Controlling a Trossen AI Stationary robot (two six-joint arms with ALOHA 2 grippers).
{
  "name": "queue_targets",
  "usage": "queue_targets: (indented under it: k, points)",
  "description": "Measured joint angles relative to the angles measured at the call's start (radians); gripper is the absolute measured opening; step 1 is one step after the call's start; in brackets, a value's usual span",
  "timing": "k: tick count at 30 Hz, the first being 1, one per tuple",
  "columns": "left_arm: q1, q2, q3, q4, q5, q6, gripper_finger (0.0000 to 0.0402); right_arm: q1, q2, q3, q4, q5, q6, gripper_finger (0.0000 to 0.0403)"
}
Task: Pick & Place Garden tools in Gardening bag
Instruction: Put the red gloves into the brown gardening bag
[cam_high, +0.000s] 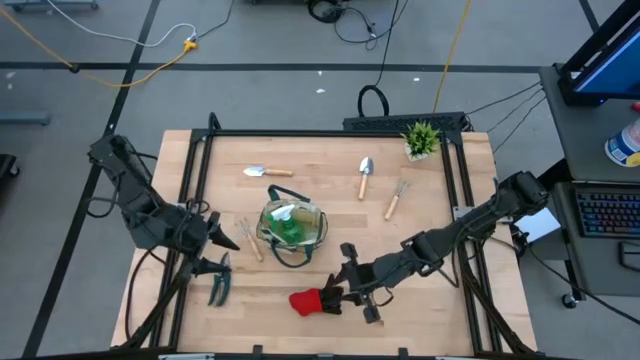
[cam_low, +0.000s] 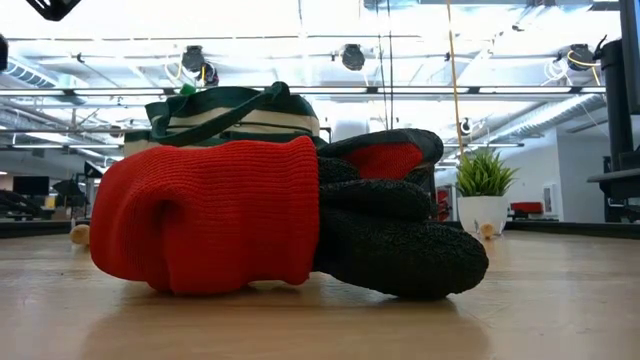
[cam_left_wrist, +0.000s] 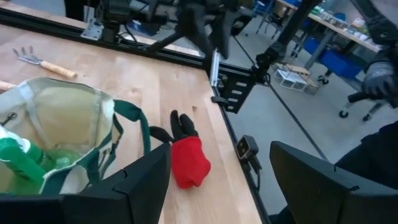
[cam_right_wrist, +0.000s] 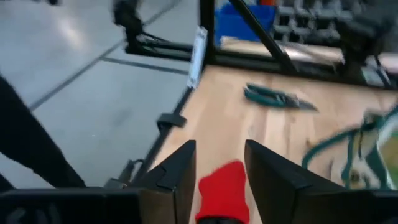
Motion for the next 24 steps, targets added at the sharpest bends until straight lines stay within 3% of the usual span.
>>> queue_targets:
  k: [7, 14, 24]
  points:
    - [-0.042, -0.038, 0.000, -0.038, 0.000, 0.004, 0.0280, 0.011, 0.101, 0.000, 0.007, 0.022, 0.050, 0.0182]
    - [-0.052, -0.032, 0.000, -0.040, 0.004, 0.002, 0.0280, 0.009, 0.198, 0.000, 0.052, 0.022, -0.013, 0.0229]
    - [-0.052, -0.031, 0.000, -0.039, 0.003, 0.001, 0.0280, 0.003, 0.239, 0.000, 0.052, -0.002, -0.065, 0.0269]
